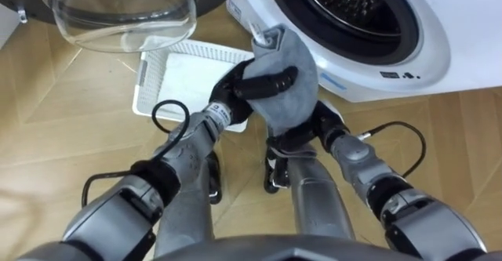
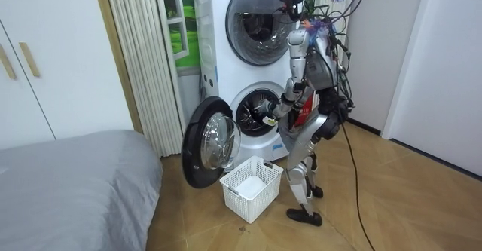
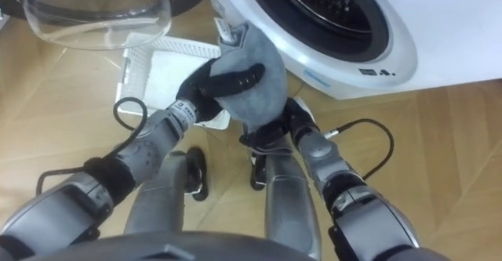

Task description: Put towel into washing machine

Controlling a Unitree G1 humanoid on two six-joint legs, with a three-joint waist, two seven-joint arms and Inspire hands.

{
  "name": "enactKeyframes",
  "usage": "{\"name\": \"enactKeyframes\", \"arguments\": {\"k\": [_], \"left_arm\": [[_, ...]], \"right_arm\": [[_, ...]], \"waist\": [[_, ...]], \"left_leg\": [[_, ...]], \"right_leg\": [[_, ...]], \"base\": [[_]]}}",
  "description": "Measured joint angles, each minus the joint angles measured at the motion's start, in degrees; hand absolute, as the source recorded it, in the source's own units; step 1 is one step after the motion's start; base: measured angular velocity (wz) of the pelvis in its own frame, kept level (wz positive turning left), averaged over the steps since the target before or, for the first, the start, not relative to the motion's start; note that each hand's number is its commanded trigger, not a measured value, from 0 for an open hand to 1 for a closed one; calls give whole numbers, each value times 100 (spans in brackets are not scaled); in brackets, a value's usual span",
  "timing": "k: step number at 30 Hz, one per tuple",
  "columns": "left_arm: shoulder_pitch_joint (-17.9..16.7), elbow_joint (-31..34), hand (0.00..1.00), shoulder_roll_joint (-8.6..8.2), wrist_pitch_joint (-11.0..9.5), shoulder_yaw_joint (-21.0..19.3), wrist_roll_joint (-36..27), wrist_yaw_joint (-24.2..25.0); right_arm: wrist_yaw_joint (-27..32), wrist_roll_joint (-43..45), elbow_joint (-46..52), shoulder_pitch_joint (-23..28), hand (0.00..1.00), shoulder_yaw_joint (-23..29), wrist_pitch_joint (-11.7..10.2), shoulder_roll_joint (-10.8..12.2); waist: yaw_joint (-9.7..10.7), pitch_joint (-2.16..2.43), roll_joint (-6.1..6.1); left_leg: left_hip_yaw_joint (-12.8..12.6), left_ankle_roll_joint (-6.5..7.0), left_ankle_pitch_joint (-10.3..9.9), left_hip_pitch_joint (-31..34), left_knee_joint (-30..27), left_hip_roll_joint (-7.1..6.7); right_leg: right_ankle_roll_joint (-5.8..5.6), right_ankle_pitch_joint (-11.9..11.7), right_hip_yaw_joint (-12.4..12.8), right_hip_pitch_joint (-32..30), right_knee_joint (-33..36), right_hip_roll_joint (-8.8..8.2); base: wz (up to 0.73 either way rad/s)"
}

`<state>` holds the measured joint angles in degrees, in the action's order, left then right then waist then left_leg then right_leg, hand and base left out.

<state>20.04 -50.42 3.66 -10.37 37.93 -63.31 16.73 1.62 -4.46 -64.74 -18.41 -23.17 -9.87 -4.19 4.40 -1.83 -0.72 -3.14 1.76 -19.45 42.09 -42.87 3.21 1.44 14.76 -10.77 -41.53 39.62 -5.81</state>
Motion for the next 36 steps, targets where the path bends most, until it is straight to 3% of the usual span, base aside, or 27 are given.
{"name": "enactKeyframes", "arguments": {"k": [8,9,10,11,12,18,21,24,28,32,36], "left_arm": [[-380,279,100,-29,-19,-170,-1085,0],[-397,307,74,-29,-26,-171,-1127,0],[-424,327,32,-42,-54,-171,-1152,0],[-437,333,4,-66,-75,-184,-1153,0],[-443,333,0,-76,-82,-193,-1153,0],[-496,333,0,-118,32,-515,-1148,20],[-636,472,0,-150,129,-640,-1149,27],[-720,501,0,-145,174,-694,-1155,23],[-805,398,0,-160,312,-1292,-1367,-40],[-857,137,0,-185,467,-1808,-1345,-430],[-904,14,0,-184,617,-1977,-1200,-790]], "right_arm": [[509,351,275,155,100,84,-16,44],[525,352,276,153,100,88,-21,53],[533,353,276,152,100,92,-37,73],[532,359,275,153,100,108,-54,60],[534,357,273,155,100,109,-61,67],[681,240,88,171,100,249,-47,185],[770,78,34,219,100,318,6,176],[806,-170,-17,240,100,321,146,164],[823,-379,-13,216,100,495,357,163],[797,-712,-7,164,100,603,644,67],[650,-1105,-54,6,100,726,949,-94]], "waist": [[-4,19,24],[-1,19,24],[1,19,24],[1,19,24],[-2,19,24],[-49,16,27],[-205,14,28],[-369,11,31],[-627,8,33],[-807,-6,57],[-973,-17,47]], "left_leg": [[-79,-63,109,-277,260,-1],[-85,-67,112,-278,265,1],[-89,-72,115,-280,267,4],[-90,-75,118,-280,272,6],[-91,-76,118,-281,275,6],[-69,-75,119,-342,277,15],[18,-91,129,-372,348,13],[73,-100,155,-342,410,1],[111,-127,219,-312,544,-7],[276,-171,287,-270,637,-92],[369,-174,336,-269,748,-128]], "right_leg": [[39,-18,72,174,-98,-1],[42,-18,70,174,-98,0],[46,-18,67,174,-98,4],[47,-17,67,174,-103,5],[49,-19,69,175,-107,8],[52,-21,47,284,-194,43],[45,-54,26,351,-301,74],[52,-59,-53,355,-357,69],[78,-83,-108,352,-454,87],[99,-91,-275,350,-490,29],[101,-90,-382,343,-480,-44]], "base": [[0],[0],[0],[0],[0],[0],[6],[10],[8],[19],[17]]}}
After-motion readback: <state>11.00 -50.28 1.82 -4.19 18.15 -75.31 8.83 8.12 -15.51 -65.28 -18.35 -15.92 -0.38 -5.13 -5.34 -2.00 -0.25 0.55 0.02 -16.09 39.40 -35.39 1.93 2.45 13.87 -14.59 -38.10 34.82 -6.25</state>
